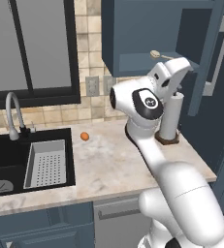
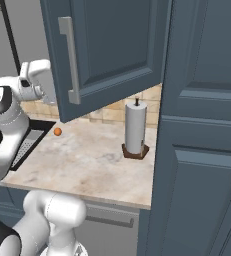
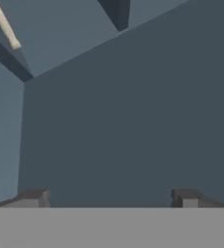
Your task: Open the cabinet. Pick the dish brush and place it next to the sink. Then close the cabinet.
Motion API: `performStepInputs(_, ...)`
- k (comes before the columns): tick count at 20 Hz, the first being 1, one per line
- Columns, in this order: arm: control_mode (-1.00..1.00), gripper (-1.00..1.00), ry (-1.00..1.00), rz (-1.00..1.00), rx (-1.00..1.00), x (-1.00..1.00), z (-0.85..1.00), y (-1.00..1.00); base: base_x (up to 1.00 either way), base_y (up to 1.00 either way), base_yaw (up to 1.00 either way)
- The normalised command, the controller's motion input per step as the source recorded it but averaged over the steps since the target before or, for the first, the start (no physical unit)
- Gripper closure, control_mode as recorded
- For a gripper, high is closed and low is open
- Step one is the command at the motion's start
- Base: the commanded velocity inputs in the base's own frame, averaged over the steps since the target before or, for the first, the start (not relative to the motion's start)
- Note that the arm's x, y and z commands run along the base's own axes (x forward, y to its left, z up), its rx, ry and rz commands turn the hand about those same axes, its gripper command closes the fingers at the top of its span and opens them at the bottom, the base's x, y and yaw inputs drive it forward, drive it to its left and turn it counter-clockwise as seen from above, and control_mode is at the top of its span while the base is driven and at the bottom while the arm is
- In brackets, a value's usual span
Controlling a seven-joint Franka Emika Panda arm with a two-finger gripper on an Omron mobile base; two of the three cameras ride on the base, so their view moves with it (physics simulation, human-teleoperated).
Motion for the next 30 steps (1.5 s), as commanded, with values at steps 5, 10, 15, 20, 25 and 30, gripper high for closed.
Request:
performStepInputs(5, -1.0, -1.0, 0.0, 0.0, 0.0, -0.04, 0.0, -0.62, 0.0, 0.0, 0.0)
performStepInputs(10, -1.0, -1.0, 0.0, 0.0, 0.0, -0.25, 0.0, -0.81, 0.0, 0.0, 0.0)
performStepInputs(15, -1.0, -1.0, 0.0, 0.0, 0.0, -0.27, 0.0, -0.69, 0.0, 0.0, 0.0)
performStepInputs(20, -1.0, -1.0, 0.0, 0.0, 0.0, -0.13, 0.0, -0.37, 0.0, 0.0, 0.0)
performStepInputs(25, -1.0, -1.0, 0.0, 0.0, 0.0, 0.0, 0.0, 0.09, 0.0, 0.0, 0.0)
performStepInputs(30, -1.0, -1.0, 0.0, 0.0, 0.01, 0.0, 0.04, 0.62, 0.0, 0.0, 0.0)
